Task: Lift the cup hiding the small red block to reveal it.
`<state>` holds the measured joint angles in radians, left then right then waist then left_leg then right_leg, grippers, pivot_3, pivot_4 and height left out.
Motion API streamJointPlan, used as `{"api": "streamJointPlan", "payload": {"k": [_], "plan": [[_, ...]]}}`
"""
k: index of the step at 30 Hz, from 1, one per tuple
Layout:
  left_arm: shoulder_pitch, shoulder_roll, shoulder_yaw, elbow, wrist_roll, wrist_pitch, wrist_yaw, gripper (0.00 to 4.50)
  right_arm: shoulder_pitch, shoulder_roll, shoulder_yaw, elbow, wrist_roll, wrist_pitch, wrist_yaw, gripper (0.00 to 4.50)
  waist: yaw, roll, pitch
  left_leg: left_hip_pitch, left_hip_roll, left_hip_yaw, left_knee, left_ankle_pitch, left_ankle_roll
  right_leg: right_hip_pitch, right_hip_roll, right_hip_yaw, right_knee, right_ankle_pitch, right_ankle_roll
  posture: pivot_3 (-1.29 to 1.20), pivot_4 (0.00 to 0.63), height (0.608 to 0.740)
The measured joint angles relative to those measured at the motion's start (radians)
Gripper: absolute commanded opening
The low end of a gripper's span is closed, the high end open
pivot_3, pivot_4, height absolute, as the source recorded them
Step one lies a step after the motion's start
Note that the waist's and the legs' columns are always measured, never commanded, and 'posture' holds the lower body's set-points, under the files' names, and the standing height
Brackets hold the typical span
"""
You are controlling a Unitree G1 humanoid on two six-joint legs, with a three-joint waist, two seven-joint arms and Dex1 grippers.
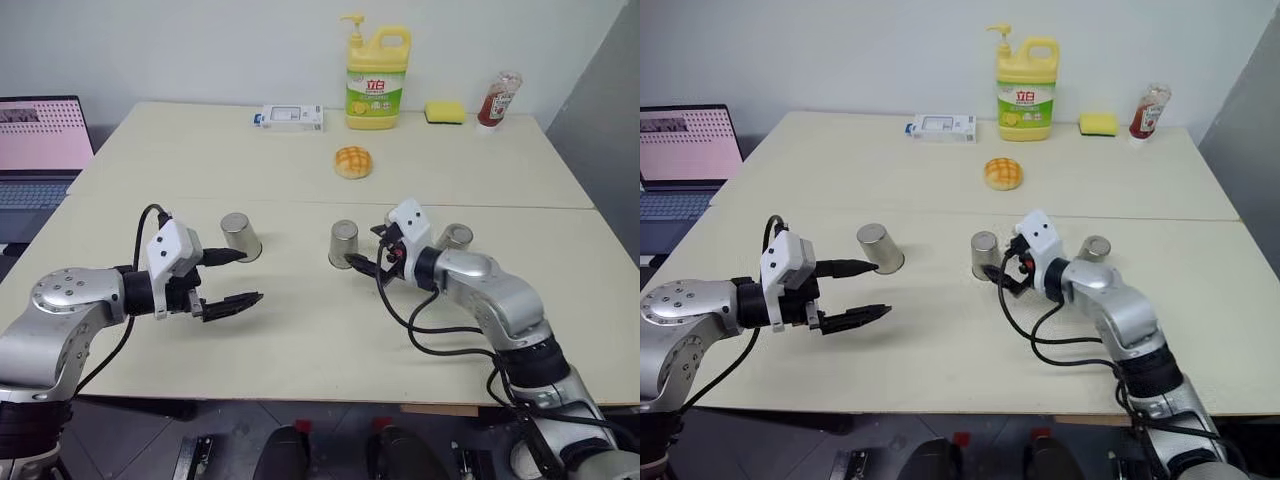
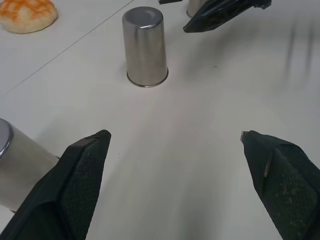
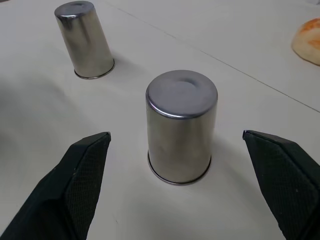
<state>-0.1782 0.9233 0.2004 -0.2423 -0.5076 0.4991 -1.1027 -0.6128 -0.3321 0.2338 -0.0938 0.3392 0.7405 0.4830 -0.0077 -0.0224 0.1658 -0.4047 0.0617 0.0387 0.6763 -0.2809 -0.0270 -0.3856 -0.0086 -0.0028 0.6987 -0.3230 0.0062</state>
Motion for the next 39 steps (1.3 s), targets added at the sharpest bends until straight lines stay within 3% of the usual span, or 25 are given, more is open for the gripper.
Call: {"api": "streamJointPlan", "payload": {"k": [9,19,28,33,37,38,39], "plan": [[0.009,-0.001,0.000,0.004,0.003,-0.012,-0.003,4.45,-0.100,0.123,0.009,0.226,-0.051,-0.072,0.032,4.50,-0.006,0.000,0.000,-0.001,0.000,0.000,0.000,0.000,0.000,-0.002,0.000,0.000,0.001,0.000,0.000,0.00,0.150,0.740],[0.057,-0.024,0.001,0.006,0.005,-0.053,0.001,4.50,-0.128,0.188,0.007,0.340,-0.109,-0.166,0.040,2.62,-0.019,0.000,0.000,-0.001,0.000,0.001,0.000,0.000,0.000,-0.002,0.000,0.001,0.002,0.000,0.000,0.00,0.150,0.740],[0.068,-0.029,0.001,0.007,0.004,-0.071,0.002,4.50,-0.112,0.139,-0.104,0.152,-0.073,-0.117,0.020,2.62,-0.018,0.000,0.000,-0.001,0.000,0.000,0.000,0.000,0.000,-0.002,-0.001,0.001,0.003,0.000,0.000,0.00,0.150,0.740],[0.055,-0.030,-0.001,0.013,0.004,-0.072,0.000,4.50,-0.066,0.065,-0.136,0.143,-0.116,-0.092,-0.028,2.62,-0.020,0.000,0.000,-0.001,0.000,0.001,0.000,0.000,0.000,-0.003,0.000,0.001,0.003,0.000,0.000,0.00,0.150,0.740],[0.021,-0.035,-0.019,0.026,0.006,-0.072,-0.001,4.50,-0.061,0.069,-0.135,0.173,-0.131,-0.077,-0.048,2.62,-0.025,0.000,0.000,-0.001,0.000,0.002,0.000,0.000,0.000,-0.004,0.000,0.003,0.005,0.000,0.000,0.00,0.150,0.740],[0.016,-0.037,-0.022,0.027,0.006,-0.073,-0.001,4.50,-0.061,0.072,-0.135,0.179,-0.134,-0.077,-0.050,3.31,-0.026,0.000,0.000,-0.001,0.000,0.003,0.000,0.000,0.000,-0.004,0.000,0.004,0.005,0.000,0.000,0.00,0.150,0.740],[0.012,-0.037,-0.023,0.029,0.009,-0.073,0.000,4.50,-0.061,0.078,-0.135,0.187,-0.138,-0.077,-0.053,3.45,-0.026,0.000,0.000,-0.001,0.000,0.003,0.000,0.000,0.000,-0.004,0.000,0.004,0.005,0.000,0.000,0.00,0.150,0.740]]}}
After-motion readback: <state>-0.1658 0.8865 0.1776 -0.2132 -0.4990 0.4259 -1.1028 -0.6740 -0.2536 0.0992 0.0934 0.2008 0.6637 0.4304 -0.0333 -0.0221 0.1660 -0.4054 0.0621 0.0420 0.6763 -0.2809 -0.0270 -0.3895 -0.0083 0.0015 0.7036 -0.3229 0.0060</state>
